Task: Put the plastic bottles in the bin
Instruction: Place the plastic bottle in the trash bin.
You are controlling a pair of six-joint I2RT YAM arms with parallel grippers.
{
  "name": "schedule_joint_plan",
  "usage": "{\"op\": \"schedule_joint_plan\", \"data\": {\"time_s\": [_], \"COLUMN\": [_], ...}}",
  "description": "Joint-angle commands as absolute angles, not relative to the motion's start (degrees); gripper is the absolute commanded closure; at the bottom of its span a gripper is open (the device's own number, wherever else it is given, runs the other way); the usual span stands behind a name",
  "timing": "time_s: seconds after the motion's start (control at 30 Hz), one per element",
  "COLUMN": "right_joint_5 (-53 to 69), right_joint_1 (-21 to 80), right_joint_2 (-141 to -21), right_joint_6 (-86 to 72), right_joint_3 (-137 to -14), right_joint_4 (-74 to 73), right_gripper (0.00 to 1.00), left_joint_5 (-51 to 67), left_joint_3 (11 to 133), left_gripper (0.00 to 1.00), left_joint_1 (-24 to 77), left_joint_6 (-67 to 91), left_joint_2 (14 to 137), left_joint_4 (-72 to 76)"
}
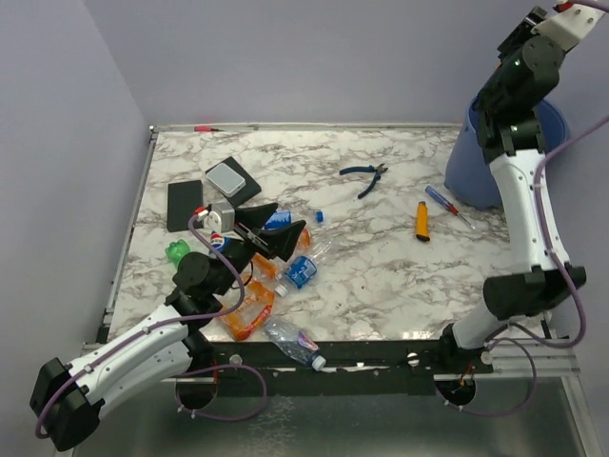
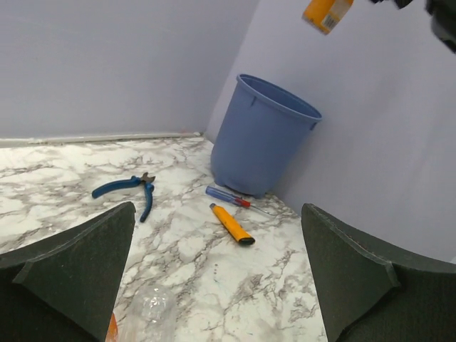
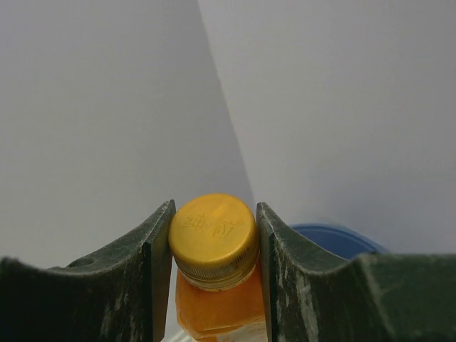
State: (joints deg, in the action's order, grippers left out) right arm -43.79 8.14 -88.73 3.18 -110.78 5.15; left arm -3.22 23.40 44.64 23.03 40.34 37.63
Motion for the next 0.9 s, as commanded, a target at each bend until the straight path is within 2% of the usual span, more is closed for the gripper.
{"op": "schedule_joint_plan", "data": {"time_s": [0.0, 0.23, 0.37, 0.53, 0.57, 0.6, 0.67, 0.73, 0.8, 0.87], "right_joint_5": [-45.95, -45.8, -43.11, -31.94, -30.47, -29.02, -26.72, -25.29, -24.83, -23.78], "right_joint_1": [2.42, -3.75, -5.09, -8.84, -9.28, -9.75, -10.24, -10.49, -10.53, -10.54], "right_joint_2": [-96.43, -102.57, -102.27, -104.41, -104.93, -105.28, -105.74, -106.05, -106.18, -105.74], "right_joint_6": [-3.74, -3.94, -2.59, -10.78, -12.02, -13.31, -14.73, -16.13, -17.67, -18.53], "right_joint_3": [-114.84, -113.32, -108.07, -110.72, -111.15, -111.33, -111.49, -111.71, -111.88, -111.83], "right_joint_4": [-1.32, -5.57, -5.44, -17.74, -19.27, -20.23, -21.28, -22.08, -22.56, -22.15], "right_gripper": [1.0, 1.0, 1.0, 0.99, 0.95, 0.87, 0.6, 0.38, 0.27, 0.23], "left_joint_5": [-6.66, -5.55, -5.16, -3.95, -3.83, -3.85, -4.14, -4.55, -4.81, -5.04], "left_joint_3": [23.27, 24.52, 24.61, 25.03, 24.98, 25.11, 25.19, 25.31, 25.39, 25.47], "left_gripper": [0.01, 0.01, 0.01, 0.01, 0.01, 0.01, 0.01, 0.01, 0.01, 0.01], "left_joint_1": [44.76, 45.0, 44.99, 44.98, 45.0, 45.0, 45.0, 45.0, 45.0, 45.0], "left_joint_6": [21.7, 21.6, 21.91, 21.93, 21.89, 21.96, 21.89, 21.78, 21.51, 21.37], "left_joint_2": [40.21, 41.33, 41.35, 42.36, 42.5, 42.68, 42.84, 42.89, 42.98, 42.98], "left_joint_4": [35.26, 33.23, 33.11, 33.05, 33.05, 32.93, 32.51, 32.14, 31.92, 31.67]}}
